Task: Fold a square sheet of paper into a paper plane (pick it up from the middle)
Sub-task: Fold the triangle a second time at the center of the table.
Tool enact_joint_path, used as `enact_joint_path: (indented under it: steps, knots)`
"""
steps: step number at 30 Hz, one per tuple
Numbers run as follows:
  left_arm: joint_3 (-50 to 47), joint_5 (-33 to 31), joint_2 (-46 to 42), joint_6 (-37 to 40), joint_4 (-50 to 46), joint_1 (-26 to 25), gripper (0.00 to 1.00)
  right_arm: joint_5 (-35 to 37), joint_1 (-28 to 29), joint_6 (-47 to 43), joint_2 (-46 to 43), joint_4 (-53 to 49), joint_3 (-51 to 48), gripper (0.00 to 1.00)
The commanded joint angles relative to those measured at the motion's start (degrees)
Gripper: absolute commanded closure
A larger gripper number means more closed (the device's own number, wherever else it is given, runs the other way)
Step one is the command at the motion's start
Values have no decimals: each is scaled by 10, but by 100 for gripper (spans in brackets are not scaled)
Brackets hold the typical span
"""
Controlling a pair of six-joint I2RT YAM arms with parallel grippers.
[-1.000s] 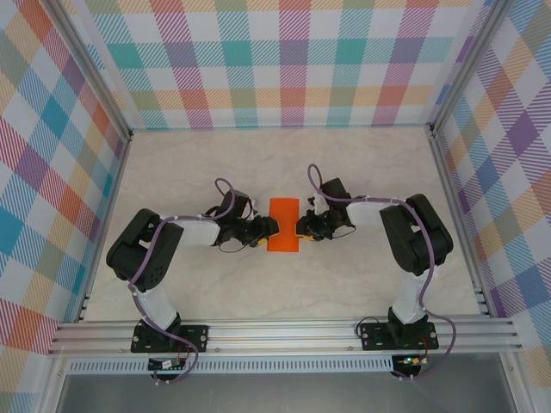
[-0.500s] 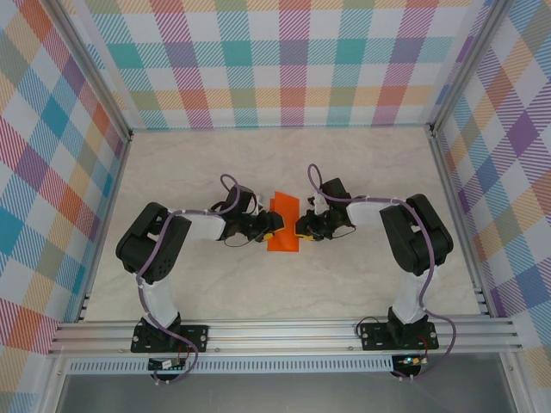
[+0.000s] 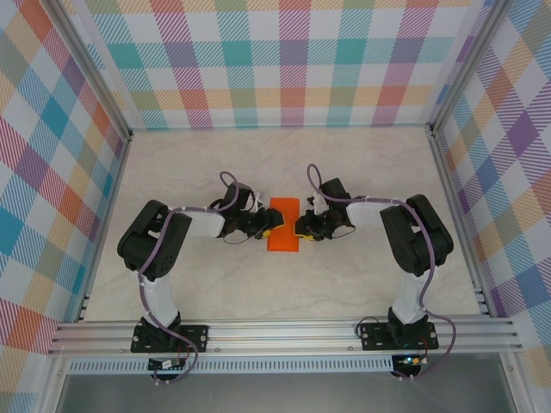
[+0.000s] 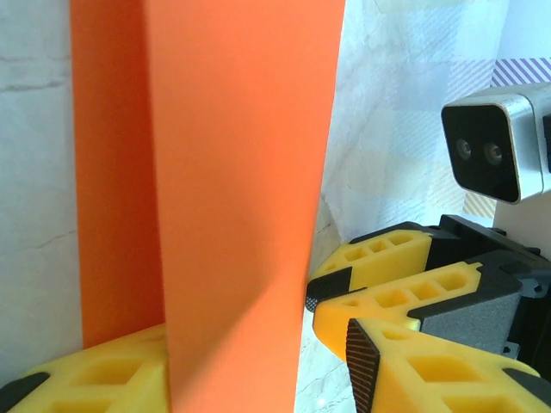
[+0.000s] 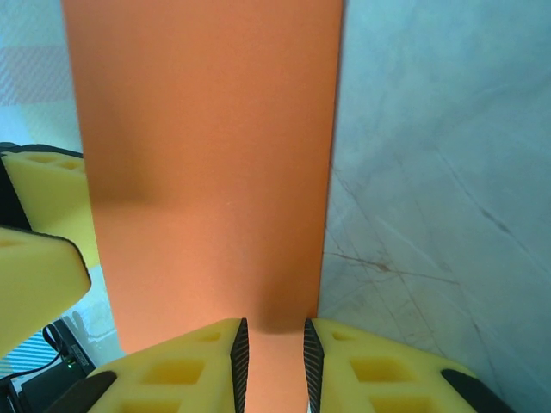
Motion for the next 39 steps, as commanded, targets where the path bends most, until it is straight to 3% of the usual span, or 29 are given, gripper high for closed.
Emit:
enact_joint_path:
  steps: [1,5,8,15,18,22,25,27,29,33,39]
  knots:
    - [17,17,5,26,0,6,50,21,3,-14,-18,-17,-9,72]
    - [27,18,11,26,-15,6,58,27,3,-12,-51,-7,-28,69]
    - [28,13,12,23,-22,6,66,47,3,-18,-104,-6,-54,61]
    - [19,0,0,20,-30,7,68,161,3,-48,-237,-81,-78,28]
    - [16,-4,-4,19,-28,7,68,165,2,-67,-248,-105,-61,18]
    - [17,-1,-6,27,-33,7,83,181,2,-61,-263,-67,-81,14]
    - [29,-6,-9,56,-79,6,93,169,2,-75,-280,-25,-105,6]
    - [24,-4,-17,67,-92,6,96,177,2,-74,-273,-54,-96,1]
    - [12,0,-33,70,-91,6,99,177,1,-75,-256,-92,-79,0]
    - [4,3,-66,98,-129,6,100,116,2,-70,-269,-32,-121,0]
    - [13,2,-111,162,-232,6,100,111,4,-60,-289,-33,-139,1]
